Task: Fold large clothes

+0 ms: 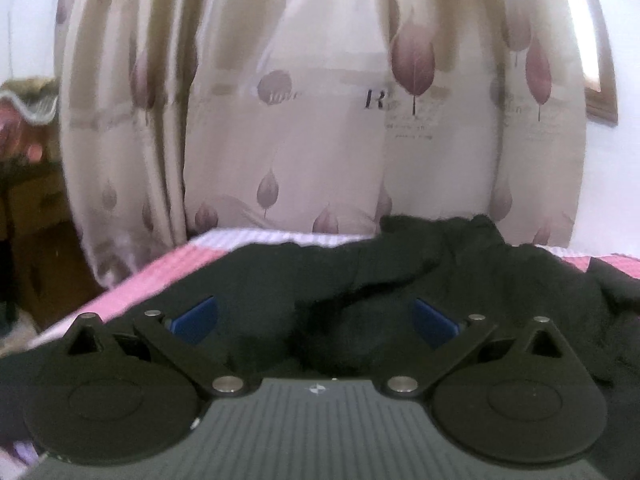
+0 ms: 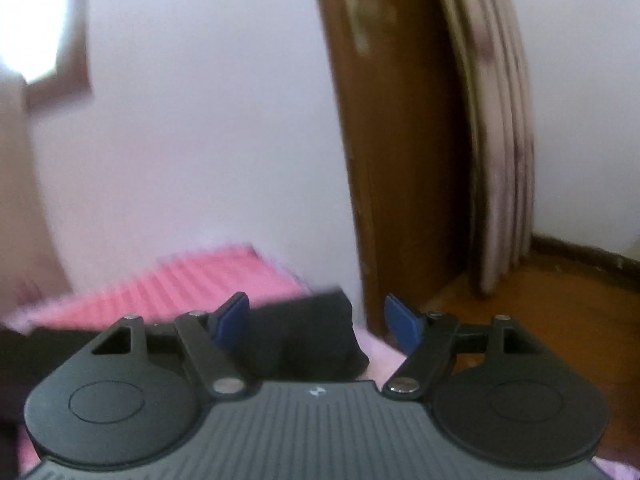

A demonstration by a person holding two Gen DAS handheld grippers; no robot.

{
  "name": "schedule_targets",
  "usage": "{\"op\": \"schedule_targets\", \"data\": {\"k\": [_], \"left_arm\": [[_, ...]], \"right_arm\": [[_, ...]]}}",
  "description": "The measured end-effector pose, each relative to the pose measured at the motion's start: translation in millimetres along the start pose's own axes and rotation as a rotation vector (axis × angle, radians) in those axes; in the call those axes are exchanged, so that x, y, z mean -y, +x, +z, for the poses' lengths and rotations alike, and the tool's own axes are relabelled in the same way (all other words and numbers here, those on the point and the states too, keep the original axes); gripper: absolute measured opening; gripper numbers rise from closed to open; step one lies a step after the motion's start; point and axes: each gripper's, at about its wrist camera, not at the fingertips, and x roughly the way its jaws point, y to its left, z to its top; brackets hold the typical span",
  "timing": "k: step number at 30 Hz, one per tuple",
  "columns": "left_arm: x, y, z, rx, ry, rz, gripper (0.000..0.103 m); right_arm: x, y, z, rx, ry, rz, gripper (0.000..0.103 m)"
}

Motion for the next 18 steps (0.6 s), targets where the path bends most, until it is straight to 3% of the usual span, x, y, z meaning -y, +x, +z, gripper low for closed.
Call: {"op": "schedule_targets", "data": {"k": [4, 7, 10, 13, 15, 18], "left_arm": [[-6.5, 28.5, 22.6, -0.007, -0.008, -0.029, 0.103], [-7.8, 60.7, 44.9, 0.003, 0.002, -0.059, 0.103], [-2.9, 101.1, 67.6, 0.003, 0.064, -0.131, 0.103], [3.3, 138.9, 84.5, -0.038, 0.118, -0.149, 0.095], [3.1, 149.5, 90.3, -0.073, 0.076, -0.147, 0.091], [3.7, 128.9, 81.1, -0.077, 0.017, -0.219, 0.094]], "right_arm": [[-17.3, -67.6, -8.3, 0.046, 0.000, 0.236, 0.078], [-50.1, -107.0, -24.6, -0.014, -0.062, 0.472, 0.090], [-91.8, -139.0, -49.9, -0.057, -0.164, 0.648, 0.090], [-124.7, -159.3, -73.0, -0.119, -0.220, 0.757, 0.090], [-138.4, -168.4, -82.4, -0.184, -0.243, 0.829, 0.090], [-145.3, -195.8, -93.6, -0.218, -0.274, 0.863, 0.090]]}}
